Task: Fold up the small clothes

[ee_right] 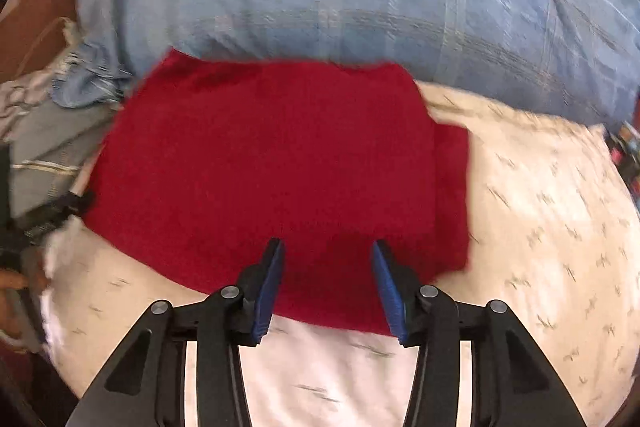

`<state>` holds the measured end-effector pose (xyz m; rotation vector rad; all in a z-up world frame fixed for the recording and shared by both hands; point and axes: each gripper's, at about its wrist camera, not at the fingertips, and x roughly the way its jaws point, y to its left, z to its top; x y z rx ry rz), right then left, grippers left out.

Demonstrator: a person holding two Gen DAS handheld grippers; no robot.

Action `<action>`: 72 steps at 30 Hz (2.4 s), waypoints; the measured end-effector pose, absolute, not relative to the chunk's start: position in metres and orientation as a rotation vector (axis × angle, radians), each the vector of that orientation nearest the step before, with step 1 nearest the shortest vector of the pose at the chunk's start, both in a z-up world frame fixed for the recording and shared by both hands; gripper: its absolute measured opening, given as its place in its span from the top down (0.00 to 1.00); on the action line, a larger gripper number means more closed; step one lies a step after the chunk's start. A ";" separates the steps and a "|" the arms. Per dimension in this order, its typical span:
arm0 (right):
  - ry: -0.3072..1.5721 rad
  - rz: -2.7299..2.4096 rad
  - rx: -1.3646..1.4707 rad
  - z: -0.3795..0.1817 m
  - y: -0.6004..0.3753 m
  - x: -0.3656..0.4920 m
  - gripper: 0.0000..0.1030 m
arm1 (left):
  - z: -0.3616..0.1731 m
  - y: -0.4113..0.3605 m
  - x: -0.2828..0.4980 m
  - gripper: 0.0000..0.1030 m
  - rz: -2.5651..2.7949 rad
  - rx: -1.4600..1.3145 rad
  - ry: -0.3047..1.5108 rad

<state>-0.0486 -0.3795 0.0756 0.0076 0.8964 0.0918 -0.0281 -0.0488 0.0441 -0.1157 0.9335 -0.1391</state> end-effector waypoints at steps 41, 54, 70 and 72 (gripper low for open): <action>0.889 0.464 -0.013 0.070 -0.177 0.126 0.49 | 0.035 -0.035 -0.025 0.08 -0.240 -0.193 0.952; 1.002 0.513 -0.380 0.032 -0.122 0.169 0.61 | 0.041 -0.025 -0.022 0.08 -0.257 -0.200 0.960; 0.852 0.440 -0.260 0.045 -0.136 0.162 0.95 | 0.041 -0.027 -0.019 0.08 -0.260 -0.205 0.958; 0.840 0.436 -0.215 0.058 -0.154 0.154 0.79 | 0.041 -0.027 -0.019 0.08 -0.257 -0.199 0.957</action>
